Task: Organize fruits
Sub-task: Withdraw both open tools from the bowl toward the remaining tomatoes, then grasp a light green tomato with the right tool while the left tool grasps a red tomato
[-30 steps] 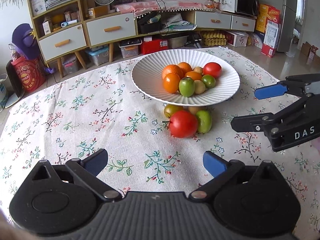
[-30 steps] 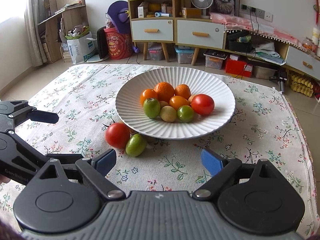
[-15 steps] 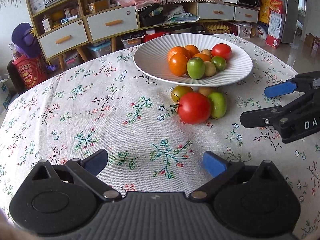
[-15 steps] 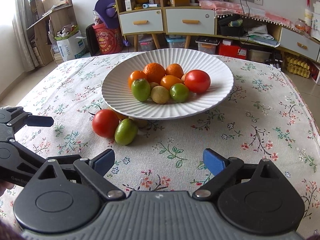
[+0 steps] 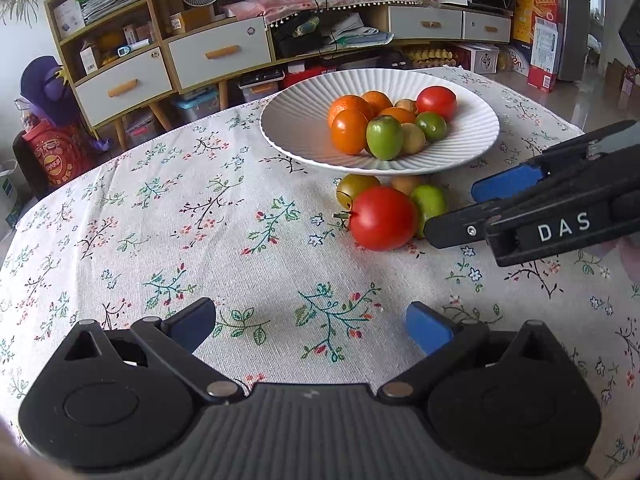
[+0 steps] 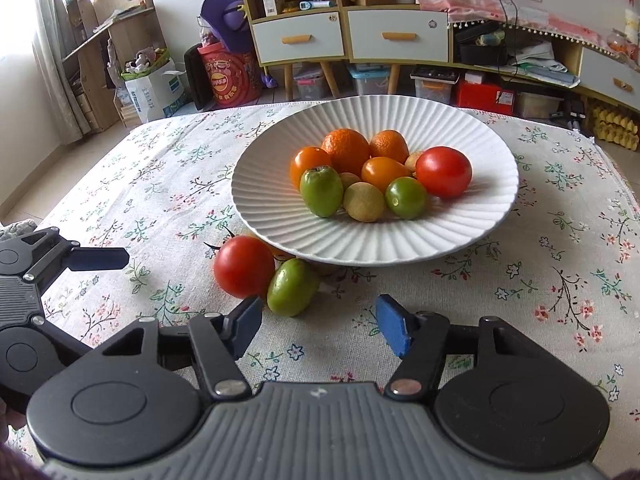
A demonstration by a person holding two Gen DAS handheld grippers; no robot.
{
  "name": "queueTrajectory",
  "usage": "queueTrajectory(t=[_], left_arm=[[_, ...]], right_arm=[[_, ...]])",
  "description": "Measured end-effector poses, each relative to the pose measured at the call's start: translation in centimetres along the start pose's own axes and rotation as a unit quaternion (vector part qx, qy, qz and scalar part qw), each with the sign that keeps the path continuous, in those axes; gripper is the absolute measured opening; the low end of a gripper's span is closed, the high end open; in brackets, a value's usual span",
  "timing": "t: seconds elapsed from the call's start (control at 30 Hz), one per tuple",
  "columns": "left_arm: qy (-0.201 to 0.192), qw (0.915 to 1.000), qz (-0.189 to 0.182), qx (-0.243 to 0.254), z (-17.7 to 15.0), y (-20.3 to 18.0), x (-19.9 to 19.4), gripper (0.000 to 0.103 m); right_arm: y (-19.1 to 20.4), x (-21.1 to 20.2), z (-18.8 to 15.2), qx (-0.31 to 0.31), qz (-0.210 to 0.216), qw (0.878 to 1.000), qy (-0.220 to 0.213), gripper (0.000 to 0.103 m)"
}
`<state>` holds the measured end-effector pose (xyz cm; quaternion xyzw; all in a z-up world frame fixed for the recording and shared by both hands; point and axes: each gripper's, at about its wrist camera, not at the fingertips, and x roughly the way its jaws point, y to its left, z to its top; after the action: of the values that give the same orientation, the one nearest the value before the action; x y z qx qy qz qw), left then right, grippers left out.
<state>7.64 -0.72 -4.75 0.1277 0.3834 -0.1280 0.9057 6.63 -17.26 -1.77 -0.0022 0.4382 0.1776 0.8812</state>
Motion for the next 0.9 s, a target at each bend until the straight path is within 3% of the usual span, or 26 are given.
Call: queueTrajectory(t=[0.3, 0.63, 0.9], left_arm=[[-0.004, 0.9999, 0.007, 0.011, 0.1, -0.3, 0.1, 0.101], [-0.027, 0.9992, 0.029, 0.000, 1.0, -0.7, 0.7, 0.100], [-0.036, 0.9988, -0.014, -0.031, 2.0, -1.5, 1.4, 0.095]], right_arm=[[1.3, 0.4, 0.6, -0.023, 0.011, 1.000, 0.011, 0.025], [0.3, -0.6, 0.0, -0.034, 0.005, 0.999, 0.006, 0.024], [-1.7, -1.8, -1.1, -0.022, -0.001, 1.000, 0.002, 0.023]])
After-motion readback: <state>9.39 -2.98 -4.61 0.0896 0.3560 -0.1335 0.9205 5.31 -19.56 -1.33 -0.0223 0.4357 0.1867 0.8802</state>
